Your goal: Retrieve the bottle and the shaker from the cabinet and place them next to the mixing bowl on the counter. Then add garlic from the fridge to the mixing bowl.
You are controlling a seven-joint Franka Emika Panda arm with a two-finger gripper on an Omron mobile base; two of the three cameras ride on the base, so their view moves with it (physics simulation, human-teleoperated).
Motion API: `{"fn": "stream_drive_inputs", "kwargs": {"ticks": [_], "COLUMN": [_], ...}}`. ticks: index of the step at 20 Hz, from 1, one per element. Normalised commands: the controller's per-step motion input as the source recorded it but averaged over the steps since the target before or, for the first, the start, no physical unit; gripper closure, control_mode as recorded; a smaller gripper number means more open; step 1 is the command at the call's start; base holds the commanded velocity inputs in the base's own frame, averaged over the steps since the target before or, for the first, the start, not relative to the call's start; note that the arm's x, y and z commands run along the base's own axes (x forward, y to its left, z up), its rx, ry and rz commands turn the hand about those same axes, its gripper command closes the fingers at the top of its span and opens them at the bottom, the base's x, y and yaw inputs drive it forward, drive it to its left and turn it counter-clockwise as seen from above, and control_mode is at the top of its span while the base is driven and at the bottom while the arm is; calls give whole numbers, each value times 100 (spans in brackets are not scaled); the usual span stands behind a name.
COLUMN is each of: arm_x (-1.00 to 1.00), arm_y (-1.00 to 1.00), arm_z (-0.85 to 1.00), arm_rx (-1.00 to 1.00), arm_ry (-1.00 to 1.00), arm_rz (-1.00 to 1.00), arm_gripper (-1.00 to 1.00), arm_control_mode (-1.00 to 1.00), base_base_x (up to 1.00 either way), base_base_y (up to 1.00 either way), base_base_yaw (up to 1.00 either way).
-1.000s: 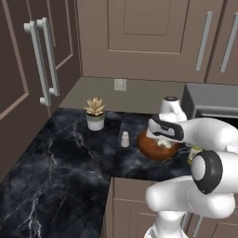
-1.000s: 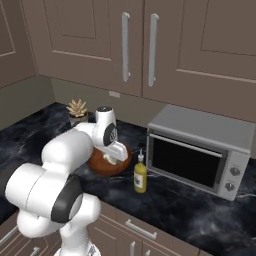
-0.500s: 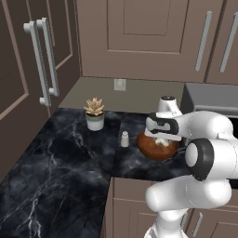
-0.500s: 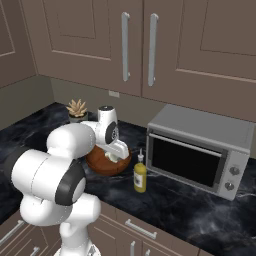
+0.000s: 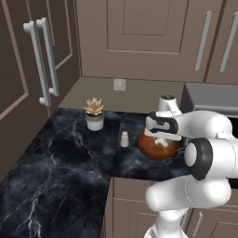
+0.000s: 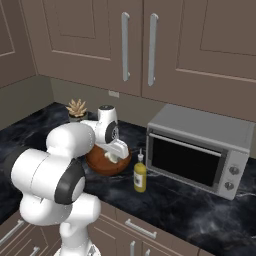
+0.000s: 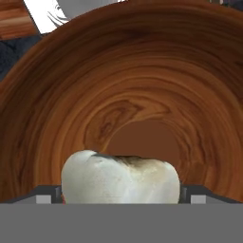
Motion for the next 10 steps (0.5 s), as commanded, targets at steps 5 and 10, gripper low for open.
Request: {"fn": "stream_drive_inputs", "kwargs": {"ticks": [5, 10], "arm_x": [0, -13], "arm_y": [3, 11], "arm_z": [0, 30], "arm_rx": [-1, 0], "arm_ry": [0, 1], "arm_rz": [-1, -2], "arm_gripper": [-100, -100], "arm_control_mode": [-100, -100], "base_base_x": [0, 0], "base_base_y": [0, 0], "base_base_yaw": [0, 0]}}
